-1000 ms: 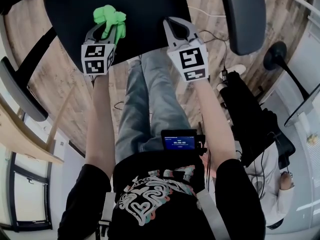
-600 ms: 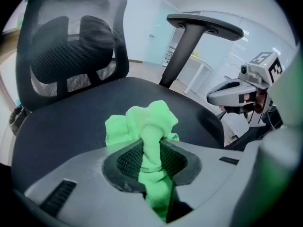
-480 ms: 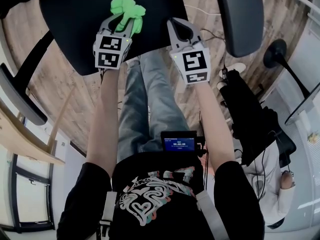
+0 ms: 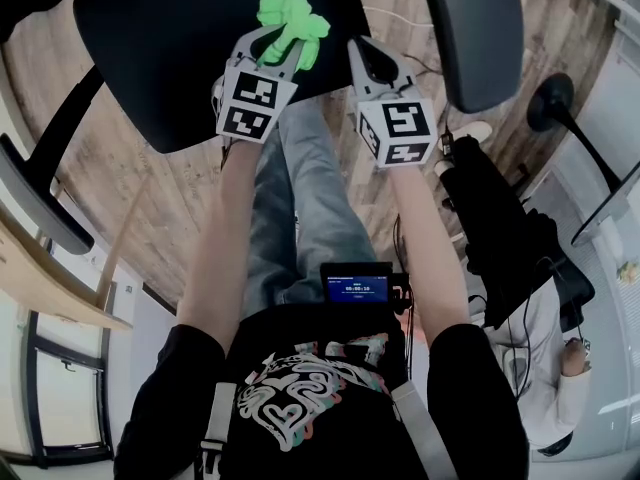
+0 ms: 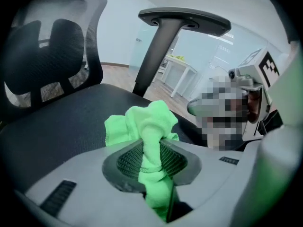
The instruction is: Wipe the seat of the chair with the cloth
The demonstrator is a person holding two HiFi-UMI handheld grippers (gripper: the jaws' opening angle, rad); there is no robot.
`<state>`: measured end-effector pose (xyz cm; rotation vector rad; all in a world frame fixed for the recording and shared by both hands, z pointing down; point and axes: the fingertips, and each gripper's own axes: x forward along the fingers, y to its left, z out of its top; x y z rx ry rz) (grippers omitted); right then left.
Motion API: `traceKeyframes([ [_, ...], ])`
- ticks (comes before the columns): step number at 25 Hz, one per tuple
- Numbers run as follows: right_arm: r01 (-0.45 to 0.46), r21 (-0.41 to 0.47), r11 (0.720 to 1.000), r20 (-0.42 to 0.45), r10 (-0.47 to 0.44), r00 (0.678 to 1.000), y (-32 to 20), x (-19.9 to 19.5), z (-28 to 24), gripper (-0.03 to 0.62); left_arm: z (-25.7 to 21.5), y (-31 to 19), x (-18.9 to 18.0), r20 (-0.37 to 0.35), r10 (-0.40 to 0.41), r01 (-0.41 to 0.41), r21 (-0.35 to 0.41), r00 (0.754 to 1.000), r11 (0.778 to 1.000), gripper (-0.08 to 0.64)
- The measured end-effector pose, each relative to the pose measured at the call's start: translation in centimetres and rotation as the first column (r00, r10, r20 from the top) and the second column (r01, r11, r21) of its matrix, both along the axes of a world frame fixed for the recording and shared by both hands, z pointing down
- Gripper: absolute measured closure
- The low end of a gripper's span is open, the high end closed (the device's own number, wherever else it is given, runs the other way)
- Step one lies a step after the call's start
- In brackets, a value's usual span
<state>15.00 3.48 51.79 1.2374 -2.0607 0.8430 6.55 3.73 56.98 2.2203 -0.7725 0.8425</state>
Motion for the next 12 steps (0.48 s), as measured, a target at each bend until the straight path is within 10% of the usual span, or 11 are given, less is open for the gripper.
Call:
traceKeyframes([
  [12,-0.004,-0.004,1.0,-0.006,0.004,1.0,0.0,-0.2,0.3,0.591,-0.6,0.6,2.2,-0.023,0.054,-0.053,0.02,0.998,0.998,0.464],
])
